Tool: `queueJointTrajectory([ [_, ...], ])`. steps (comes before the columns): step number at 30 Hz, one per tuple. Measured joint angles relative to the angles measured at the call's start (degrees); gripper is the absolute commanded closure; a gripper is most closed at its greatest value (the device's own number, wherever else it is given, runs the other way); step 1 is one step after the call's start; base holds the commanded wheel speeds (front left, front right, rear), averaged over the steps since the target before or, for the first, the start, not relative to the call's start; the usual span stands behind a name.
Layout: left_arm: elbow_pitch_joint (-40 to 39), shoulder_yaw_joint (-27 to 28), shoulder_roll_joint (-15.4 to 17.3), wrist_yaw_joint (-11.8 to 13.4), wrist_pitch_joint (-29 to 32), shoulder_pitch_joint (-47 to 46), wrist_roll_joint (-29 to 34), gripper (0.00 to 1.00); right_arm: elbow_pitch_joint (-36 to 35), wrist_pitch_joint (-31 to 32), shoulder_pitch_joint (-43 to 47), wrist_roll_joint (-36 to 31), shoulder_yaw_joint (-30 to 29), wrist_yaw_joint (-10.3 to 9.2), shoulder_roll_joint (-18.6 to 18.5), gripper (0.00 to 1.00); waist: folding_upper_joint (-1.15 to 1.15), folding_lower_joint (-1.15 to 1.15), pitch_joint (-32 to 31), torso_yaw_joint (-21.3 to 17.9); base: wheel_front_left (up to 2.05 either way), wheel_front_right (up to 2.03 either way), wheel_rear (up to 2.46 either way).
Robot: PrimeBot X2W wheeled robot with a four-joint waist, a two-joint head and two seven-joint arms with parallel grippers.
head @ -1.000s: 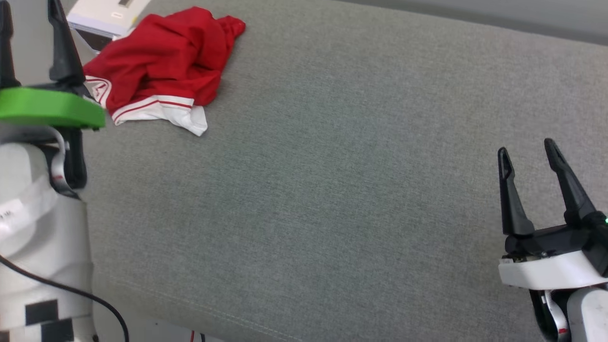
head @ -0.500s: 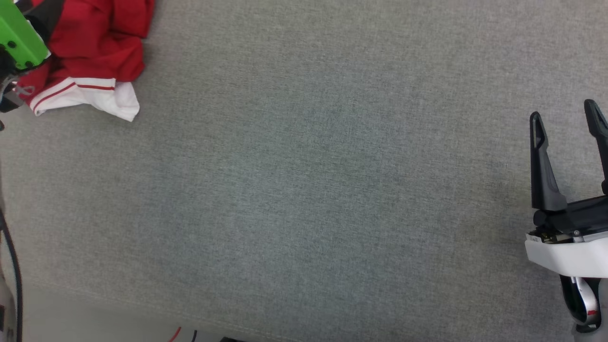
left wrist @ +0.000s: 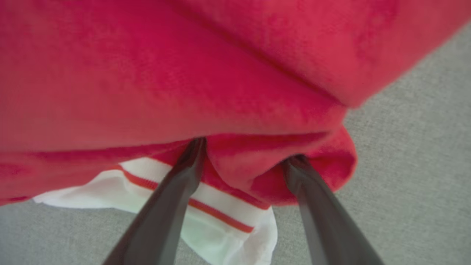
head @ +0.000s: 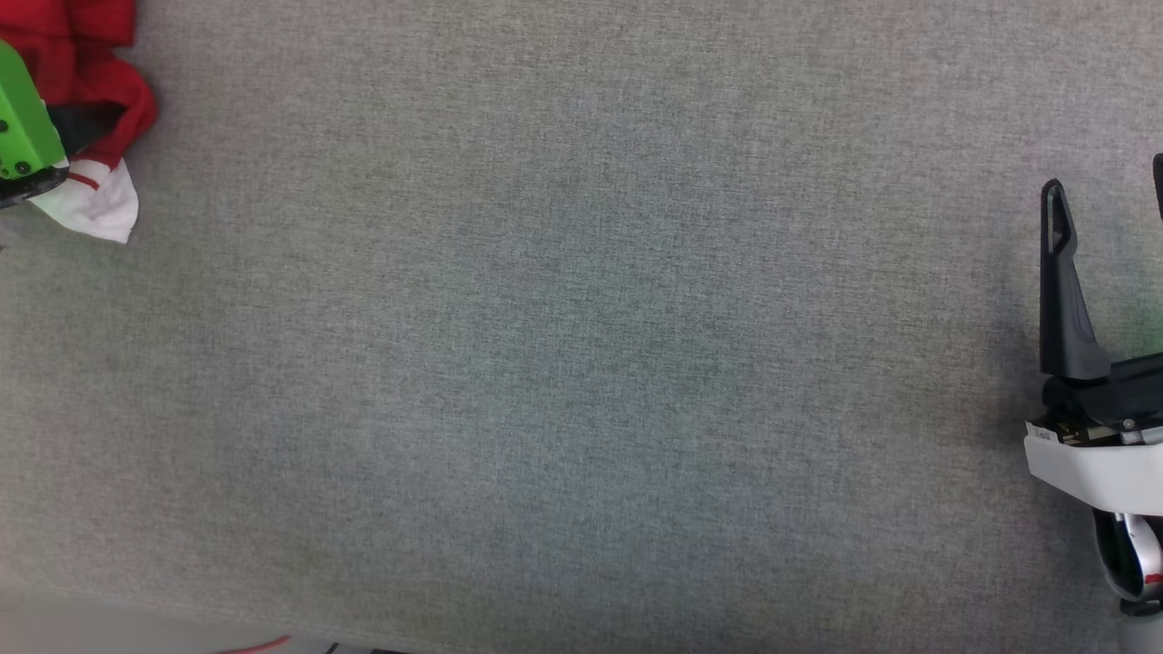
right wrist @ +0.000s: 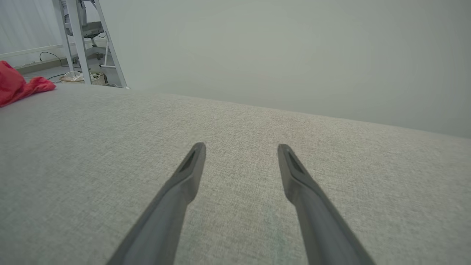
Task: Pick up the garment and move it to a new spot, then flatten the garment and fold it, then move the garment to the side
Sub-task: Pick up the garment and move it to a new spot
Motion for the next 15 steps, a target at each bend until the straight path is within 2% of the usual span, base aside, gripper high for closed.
queueJointTrajectory([
  [3,0.7,0.0,0.5,0.0,-1.0,-0.5,0.0,0.00,0.0,0.0,0.0,0.1,-0.1,0.00,-0.1,0.00,0.00,0.00,0.6,-0.7,0.00,0.00,0.00],
  [4,0.7,-0.3,0.8,-0.1,-1.6,-0.6,0.4,1.00,0.0,0.0,0.0,0.1,-0.2,0.00,-0.1,0.00,0.00,0.00,0.7,-0.9,0.00,0.00,0.00],
  [12,0.4,-3.4,1.2,-0.7,-8.3,-0.6,1.9,1.00,0.9,0.0,0.0,0.5,0.1,0.00,0.4,0.00,-0.01,0.00,-1.9,-0.4,0.00,0.00,0.00],
  [15,-2.5,-5.4,1.7,-0.9,-12.3,-0.7,2.6,1.00,1.5,0.0,0.2,0.6,0.7,0.00,1.5,0.00,-0.01,0.00,-3.9,-0.1,0.00,0.00,0.00],
])
